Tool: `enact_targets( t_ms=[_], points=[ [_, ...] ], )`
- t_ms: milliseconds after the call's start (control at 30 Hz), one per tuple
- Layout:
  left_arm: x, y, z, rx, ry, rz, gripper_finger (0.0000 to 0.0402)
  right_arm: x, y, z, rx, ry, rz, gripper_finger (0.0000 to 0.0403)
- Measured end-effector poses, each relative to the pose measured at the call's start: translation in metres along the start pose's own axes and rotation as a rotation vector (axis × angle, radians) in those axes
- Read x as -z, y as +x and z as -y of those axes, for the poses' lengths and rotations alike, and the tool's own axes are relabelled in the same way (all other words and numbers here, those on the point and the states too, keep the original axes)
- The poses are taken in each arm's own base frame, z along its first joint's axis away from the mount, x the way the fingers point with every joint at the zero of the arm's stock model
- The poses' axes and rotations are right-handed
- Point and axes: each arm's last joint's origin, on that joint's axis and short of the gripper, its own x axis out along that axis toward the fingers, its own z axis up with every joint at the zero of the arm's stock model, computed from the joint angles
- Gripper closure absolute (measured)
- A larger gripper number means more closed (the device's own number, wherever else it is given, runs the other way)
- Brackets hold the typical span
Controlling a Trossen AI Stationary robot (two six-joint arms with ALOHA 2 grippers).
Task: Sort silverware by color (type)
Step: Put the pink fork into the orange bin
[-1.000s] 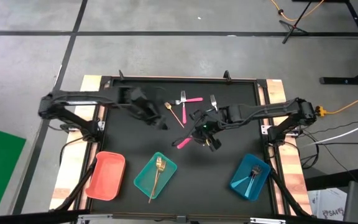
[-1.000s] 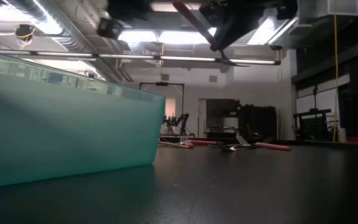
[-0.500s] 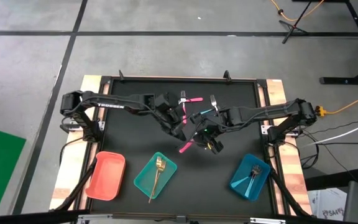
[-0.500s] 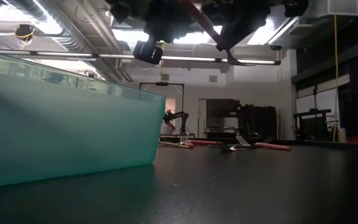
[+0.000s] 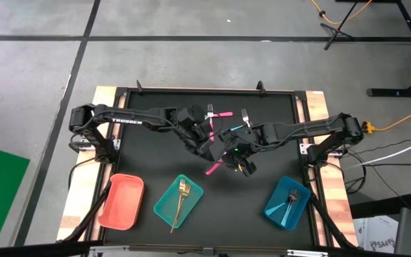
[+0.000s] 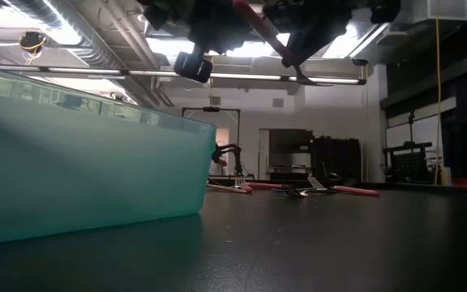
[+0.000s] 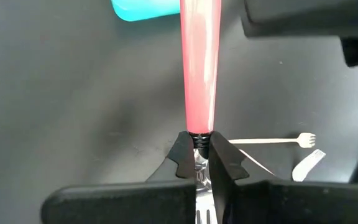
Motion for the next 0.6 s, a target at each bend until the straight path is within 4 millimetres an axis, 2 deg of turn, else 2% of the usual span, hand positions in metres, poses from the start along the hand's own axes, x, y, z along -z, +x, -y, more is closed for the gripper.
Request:
enact_targets(
  t_ms=[233, 600],
  points=[
    [-0.003, -0.004, -0.001, 0.041, -0.006, -0.060, 0.0329, -0.001, 0.000, 0.001, 0.009, -0.001, 0.014, 0.0400],
    [-0.004, -0.006, -0.002, 0.053, -0.056, -0.078, 0.0329, -0.010, -0.001, -0.003, 0.105, -0.127, 0.007, 0.0400]
  ],
)
